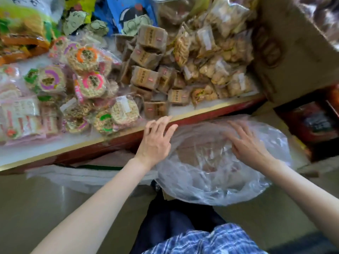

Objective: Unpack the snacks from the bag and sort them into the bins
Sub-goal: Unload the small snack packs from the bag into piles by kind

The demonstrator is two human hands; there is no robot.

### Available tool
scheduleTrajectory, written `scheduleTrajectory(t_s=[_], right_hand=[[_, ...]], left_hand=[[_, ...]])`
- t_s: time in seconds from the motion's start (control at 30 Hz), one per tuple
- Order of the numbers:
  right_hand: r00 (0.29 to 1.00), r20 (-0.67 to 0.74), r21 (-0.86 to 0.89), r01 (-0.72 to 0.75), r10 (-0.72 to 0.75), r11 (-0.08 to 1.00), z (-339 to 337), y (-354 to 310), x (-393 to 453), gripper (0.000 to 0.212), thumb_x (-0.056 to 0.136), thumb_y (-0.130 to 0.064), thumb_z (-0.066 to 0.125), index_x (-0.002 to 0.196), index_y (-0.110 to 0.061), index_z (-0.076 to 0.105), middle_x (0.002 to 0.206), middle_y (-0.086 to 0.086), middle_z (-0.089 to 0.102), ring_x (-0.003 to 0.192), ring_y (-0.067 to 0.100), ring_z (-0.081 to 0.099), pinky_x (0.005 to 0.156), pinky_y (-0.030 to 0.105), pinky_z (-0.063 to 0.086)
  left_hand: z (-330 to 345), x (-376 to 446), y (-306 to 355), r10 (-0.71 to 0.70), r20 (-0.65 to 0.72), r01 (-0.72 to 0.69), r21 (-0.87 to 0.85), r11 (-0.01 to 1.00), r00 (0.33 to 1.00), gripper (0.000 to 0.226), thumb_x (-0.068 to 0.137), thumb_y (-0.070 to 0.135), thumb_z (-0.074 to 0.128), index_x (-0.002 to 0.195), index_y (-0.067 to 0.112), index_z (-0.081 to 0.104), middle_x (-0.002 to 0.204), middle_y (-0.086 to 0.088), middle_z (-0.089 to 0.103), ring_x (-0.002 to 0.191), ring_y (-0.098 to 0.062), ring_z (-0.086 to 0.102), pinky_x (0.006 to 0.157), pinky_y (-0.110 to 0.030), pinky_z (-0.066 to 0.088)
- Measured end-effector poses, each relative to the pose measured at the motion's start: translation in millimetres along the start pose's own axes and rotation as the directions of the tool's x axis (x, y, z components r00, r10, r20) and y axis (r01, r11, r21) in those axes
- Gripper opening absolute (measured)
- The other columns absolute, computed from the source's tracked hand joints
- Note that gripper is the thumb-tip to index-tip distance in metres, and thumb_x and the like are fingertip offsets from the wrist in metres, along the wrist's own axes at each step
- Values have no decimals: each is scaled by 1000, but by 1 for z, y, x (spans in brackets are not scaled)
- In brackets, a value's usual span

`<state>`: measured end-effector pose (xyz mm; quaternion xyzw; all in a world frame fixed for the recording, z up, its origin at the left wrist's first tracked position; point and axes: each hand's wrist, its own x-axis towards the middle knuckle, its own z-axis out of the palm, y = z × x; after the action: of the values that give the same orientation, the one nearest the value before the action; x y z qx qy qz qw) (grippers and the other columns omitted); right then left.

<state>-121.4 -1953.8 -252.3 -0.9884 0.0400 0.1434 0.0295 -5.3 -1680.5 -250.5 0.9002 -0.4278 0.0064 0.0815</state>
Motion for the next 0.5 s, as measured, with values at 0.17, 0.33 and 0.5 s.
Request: scheduleTrajectory(t_s=[0.17, 0.33, 0.5], right_hand=[[931, 236, -126, -255, 279, 959, 18, 42, -23, 61, 91, -7, 43, 145, -30, 27, 158, 0, -15, 143, 34, -13, 113, 57, -5], [971, 77, 86, -232, 226, 969, -3, 73, -8, 54, 89, -10, 48, 142, -13, 36, 157, 3, 13, 144, 27, 9, 112, 48, 14], [962, -168, 125, -196, 216, 972, -15, 102, -20, 38, 81, 2, 49, 114, -8, 62, 151, 18, 25, 137, 40, 21, 104, 54, 27]], left_hand=[[16, 35, 57, 87, 222, -115, 118, 986, 971, 77, 49, 17, 81, 124, 10, 61, 134, -23, 51, 121, -34, 52, 96, -45, 41], [22, 74, 105, 224, 291, -267, 115, 957, 930, 89, 60, 17, 78, 141, 24, 42, 150, -18, 32, 135, -42, 33, 101, -56, 35], [48, 119, 139, 517, 425, -590, 53, 806, 743, 59, 89, 19, 50, 146, 21, 33, 158, -2, 8, 145, -33, 0, 112, -57, 0]])
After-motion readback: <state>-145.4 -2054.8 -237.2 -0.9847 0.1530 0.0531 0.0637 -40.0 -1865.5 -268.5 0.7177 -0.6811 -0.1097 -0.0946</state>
